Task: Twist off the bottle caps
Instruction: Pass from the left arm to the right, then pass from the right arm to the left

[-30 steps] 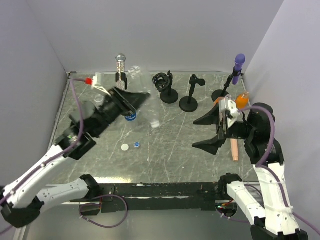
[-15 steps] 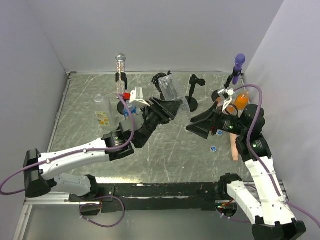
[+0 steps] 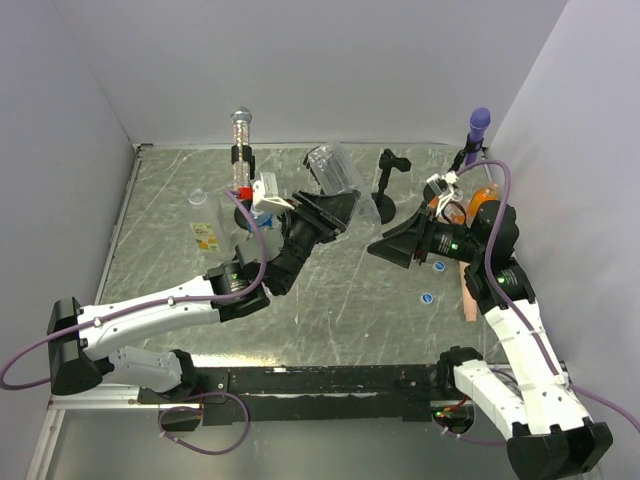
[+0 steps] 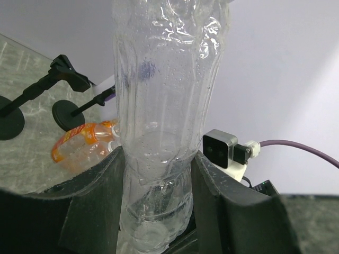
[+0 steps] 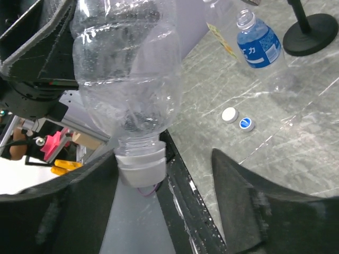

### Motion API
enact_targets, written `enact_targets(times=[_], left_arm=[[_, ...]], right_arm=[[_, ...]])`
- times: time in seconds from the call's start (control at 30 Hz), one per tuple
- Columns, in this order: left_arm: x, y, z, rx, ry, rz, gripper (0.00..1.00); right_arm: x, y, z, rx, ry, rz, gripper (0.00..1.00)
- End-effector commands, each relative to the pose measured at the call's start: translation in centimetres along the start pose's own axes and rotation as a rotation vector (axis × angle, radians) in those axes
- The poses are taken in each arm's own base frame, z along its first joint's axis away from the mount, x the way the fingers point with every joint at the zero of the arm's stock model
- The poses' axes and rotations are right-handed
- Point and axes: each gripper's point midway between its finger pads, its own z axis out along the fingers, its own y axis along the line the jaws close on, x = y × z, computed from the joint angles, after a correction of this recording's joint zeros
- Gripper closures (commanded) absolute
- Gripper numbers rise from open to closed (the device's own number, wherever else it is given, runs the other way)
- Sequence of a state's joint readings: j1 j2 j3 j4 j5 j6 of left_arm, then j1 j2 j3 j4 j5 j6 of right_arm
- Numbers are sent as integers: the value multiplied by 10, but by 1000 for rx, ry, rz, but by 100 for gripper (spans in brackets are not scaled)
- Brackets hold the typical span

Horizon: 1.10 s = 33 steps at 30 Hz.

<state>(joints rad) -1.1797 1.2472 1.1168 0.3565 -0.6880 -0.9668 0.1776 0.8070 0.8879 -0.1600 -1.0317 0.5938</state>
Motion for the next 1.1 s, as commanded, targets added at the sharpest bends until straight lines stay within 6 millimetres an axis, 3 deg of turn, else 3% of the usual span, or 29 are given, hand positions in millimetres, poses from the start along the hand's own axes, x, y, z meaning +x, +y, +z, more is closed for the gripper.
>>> enact_targets(times=[0.0,0.2,0.37,0.5,0.7,0.77,0.83,0.93,1.07], left_arm=[[-20,-27,-2,59,-51,-97,66],[-15,-24,-2,56,-33,-90,63],[-16,-21,-9,50,8,-10,17],[-21,-14,-34,72,116,190,1],[-27,-7,-122,320,420,627,3],[-26,1,-153,376,565,752,3],[-27,6,-172,439,644,860,3],[-25,12,-179,517,670,992,3],[-13,16,-156,622,627,1252,3]], right_arm=[[-9,10,2,-22,-10,-23,33],[-8,14,2,-65,-2,-53,71],[-2,18,-4,-63,32,-158,85],[8,9,-13,-6,92,-261,87],[20,-10,-35,85,239,-518,91],[27,-9,-40,66,287,-563,91],[35,-6,-45,35,338,-604,90],[47,-7,-54,19,425,-609,90],[65,-23,-63,37,547,-572,89]])
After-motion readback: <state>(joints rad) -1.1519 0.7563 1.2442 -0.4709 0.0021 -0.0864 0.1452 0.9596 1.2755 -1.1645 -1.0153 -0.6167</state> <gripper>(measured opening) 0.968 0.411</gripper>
